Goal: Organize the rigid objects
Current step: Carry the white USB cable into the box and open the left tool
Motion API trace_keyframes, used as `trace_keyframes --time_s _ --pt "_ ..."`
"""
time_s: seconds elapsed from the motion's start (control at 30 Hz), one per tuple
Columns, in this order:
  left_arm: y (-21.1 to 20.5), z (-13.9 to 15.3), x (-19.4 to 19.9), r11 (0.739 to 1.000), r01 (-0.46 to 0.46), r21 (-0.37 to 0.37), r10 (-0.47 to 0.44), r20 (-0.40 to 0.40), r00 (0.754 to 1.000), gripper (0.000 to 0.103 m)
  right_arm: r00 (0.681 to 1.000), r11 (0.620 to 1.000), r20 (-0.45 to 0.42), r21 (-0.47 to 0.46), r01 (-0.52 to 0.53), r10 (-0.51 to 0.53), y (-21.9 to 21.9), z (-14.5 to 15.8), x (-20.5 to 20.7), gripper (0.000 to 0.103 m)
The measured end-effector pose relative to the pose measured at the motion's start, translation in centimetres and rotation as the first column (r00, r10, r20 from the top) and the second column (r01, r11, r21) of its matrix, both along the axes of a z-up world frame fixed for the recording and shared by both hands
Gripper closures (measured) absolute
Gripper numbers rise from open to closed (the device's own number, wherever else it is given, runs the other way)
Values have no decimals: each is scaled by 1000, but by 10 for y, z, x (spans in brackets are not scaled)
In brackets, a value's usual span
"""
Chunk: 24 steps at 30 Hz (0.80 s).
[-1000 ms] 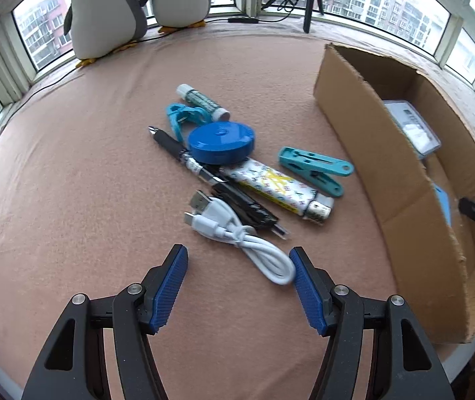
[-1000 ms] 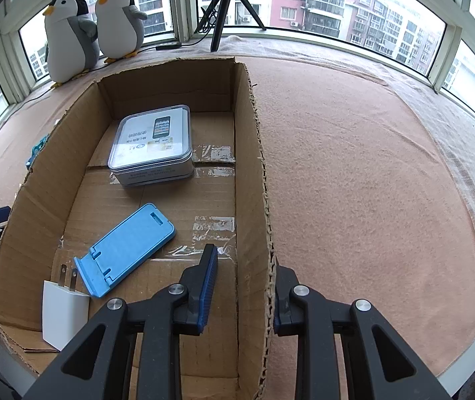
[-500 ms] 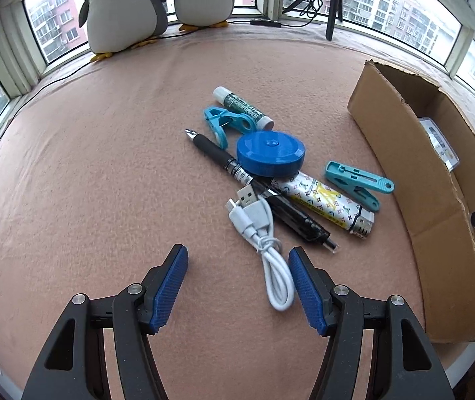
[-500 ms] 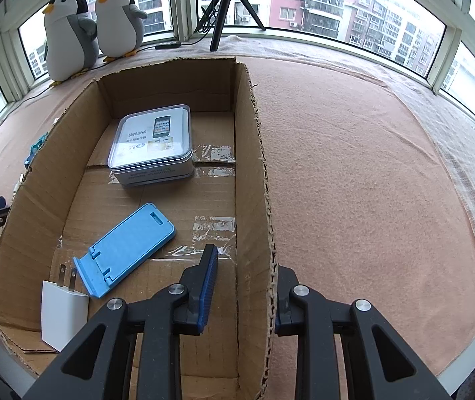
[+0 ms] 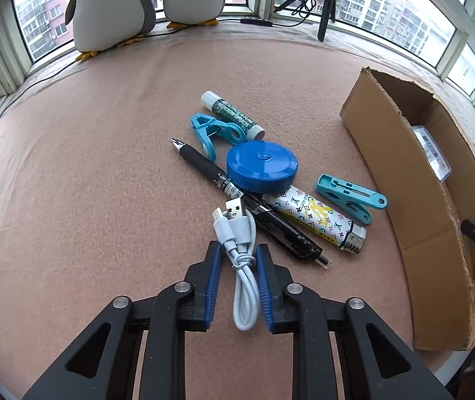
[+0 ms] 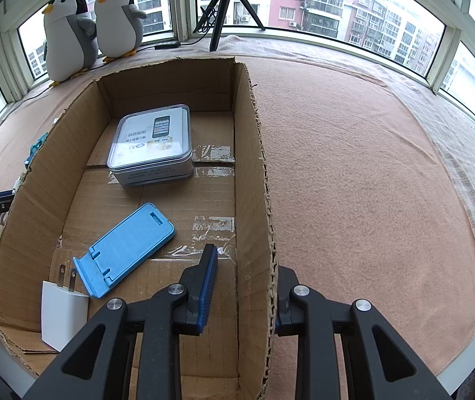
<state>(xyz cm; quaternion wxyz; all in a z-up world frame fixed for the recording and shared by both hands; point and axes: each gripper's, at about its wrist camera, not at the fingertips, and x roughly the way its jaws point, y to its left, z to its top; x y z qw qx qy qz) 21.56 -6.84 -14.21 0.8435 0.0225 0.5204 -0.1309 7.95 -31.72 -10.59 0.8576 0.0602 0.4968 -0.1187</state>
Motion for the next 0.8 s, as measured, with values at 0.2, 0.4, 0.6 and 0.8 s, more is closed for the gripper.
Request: trace_keyframes --time_s 0.2,0.4,0.6,0.8 --pt "11 0 -12 999 -5 -44 5 -14 1000 86 1000 1000 0 -1 1 -1 0 0 0 79" --pt "16 7 -26 996 -11 -87 10 -13 1000 86 1000 1000 -2 -5 1 -1 0 0 0 79" --pt "7 36 -41 992 29 -120 -25 36 999 86 1000 1000 -2 -6 1 -1 0 0 0 79" --pt "-31 73 -53 977 132 -166 -117 101 988 86 1000 1000 -1 -7 2 -2 -1 0 0 79"
